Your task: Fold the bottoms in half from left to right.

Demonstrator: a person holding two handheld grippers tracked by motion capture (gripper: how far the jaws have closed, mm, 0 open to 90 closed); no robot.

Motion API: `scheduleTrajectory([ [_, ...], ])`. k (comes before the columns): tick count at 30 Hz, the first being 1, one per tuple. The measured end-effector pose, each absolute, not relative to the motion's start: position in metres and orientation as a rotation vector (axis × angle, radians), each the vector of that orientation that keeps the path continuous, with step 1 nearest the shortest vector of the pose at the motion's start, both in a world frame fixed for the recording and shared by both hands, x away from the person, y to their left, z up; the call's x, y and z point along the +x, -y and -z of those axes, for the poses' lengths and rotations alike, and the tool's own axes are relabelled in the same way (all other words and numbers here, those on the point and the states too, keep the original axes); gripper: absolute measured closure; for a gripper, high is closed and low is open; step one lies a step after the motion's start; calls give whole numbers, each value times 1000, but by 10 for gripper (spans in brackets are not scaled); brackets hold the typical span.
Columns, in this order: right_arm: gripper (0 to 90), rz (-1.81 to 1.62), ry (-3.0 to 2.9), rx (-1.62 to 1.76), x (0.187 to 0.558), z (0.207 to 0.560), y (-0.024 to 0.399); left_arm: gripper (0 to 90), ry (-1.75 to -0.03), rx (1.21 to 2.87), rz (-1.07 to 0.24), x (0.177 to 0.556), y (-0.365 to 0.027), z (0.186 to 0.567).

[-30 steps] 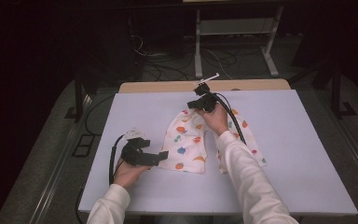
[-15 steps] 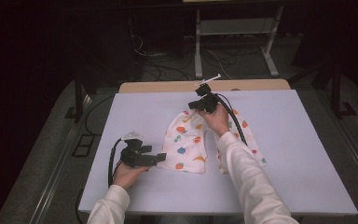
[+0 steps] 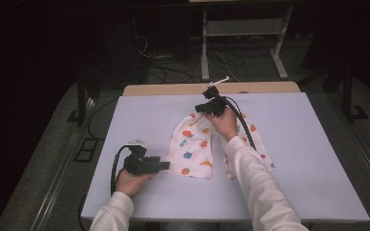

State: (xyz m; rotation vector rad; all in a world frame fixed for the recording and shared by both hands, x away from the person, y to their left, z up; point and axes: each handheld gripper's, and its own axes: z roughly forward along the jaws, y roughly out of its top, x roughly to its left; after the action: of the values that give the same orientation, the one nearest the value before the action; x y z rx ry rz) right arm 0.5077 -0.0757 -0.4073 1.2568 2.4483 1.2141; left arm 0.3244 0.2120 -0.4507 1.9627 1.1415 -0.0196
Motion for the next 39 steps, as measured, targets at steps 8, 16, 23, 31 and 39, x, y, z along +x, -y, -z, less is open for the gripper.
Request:
scheduleTrajectory([
  [8,882,-1222,-2439,1265,508,408,75,544,-1162,1948,64,326,-216,452],
  [16,882,-1222,-2434,1261,508,407,75,704,-1162,1950,139,329,-216,455],
  [23,882,-1224,-2433,1262,508,407,75,880,-1129,1998,143,330,-212,457],
  [31,882,-1228,-2427,1266,509,407,76,891,-1058,2045,108,326,-205,446],
  [39,882,-1253,-2412,1280,510,406,79,892,-949,2067,104,319,-187,429],
])
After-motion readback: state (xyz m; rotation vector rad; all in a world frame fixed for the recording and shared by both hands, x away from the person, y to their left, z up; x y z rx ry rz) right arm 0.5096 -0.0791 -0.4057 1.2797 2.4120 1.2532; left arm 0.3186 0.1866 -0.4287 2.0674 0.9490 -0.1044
